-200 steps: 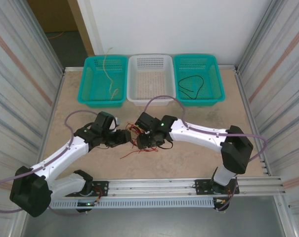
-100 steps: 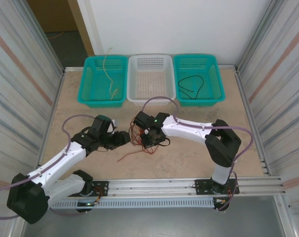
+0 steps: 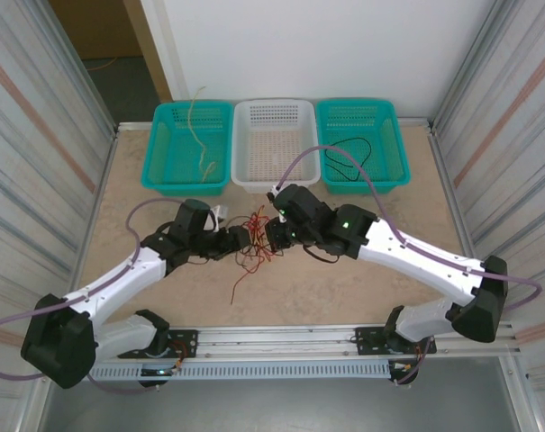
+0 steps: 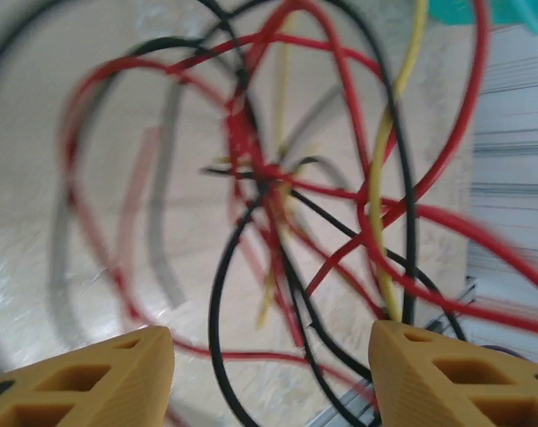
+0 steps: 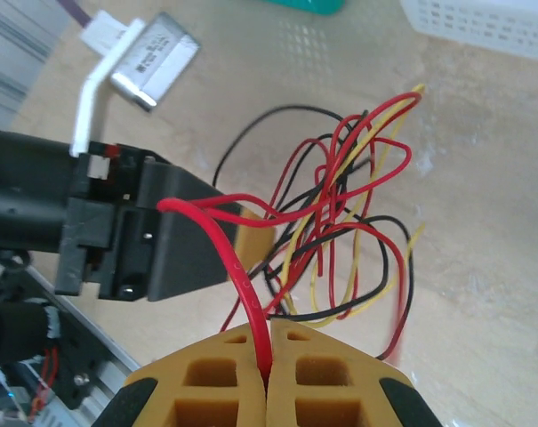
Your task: Untangle the cables
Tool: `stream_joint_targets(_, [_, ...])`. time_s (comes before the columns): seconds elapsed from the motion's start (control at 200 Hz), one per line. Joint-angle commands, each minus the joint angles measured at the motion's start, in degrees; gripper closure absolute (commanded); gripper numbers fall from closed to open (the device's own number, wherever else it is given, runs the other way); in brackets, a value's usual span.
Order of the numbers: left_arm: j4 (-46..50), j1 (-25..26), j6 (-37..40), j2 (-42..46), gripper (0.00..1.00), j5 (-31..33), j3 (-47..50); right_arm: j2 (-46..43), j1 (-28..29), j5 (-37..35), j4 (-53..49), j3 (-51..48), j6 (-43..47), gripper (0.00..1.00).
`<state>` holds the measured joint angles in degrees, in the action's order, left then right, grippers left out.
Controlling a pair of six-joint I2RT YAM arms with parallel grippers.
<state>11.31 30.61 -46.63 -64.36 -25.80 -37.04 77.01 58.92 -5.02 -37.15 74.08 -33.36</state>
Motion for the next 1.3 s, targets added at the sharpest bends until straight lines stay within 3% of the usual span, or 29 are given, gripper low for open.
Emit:
stream_joint_targets(0.0, [-9.3,0.3,-0.5,-0.8,0.35,-3.3,-0.5,-1.4,-2.4,2.8,2.8,1.9,2.1,1.0])
stream_joint_targets(0.095, [-14.5,0.3,-1.7,-0.7,0.31,-3.5,0.4,-2.5,-4.6,6.3,4.8,1.6,1.8,1.0])
stream_joint_targets(0.19, [-13.2,0.3,-1.4,-2.0,0.32,-1.6,-0.6,-3.5,-5.0,7.7,6.8,1.7,1.8,1.0])
stream_joint_targets(0.336, [-7.6,0.3,-1.0,-7.1,0.39,0.2,-3.4,-5.9,-5.0,8.6,8.8,2.0,1.8,1.0])
stream_joint_targets(0.526, [-13.5,0.3,-4.6,-12.5,0.48,-1.6,-1.1,-11.6,-6.4,9.5,10.9,1.7,1.8,1.0])
stream_joint_targets(0.711, [-11.3,0.1,-3.6,-11.8,0.51,-0.5,-0.4,-14.8,-9.8,11.6,11.0,2.2,1.8,1.0])
stream_joint_targets(0.857, [-11.2,-0.3,-2.2,-3.0,0.39,0.8,1.5,-15.0,-11.9,12.4,9.6,1.9,2.0,1.0])
stream_joint_targets(1.057, [-12.0,-0.7,0.6,9.8,0.13,1.0,2.0,-13.8,-12.0,14.4,9.3,0.1,1.9,1.0])
stream_joint_targets(1.293, [-13.9,3.0,6.3,4.6,0.01,-1.4,-2.1,-11.3,-11.5,17.8,12.4,-1.0,0.6,1.0])
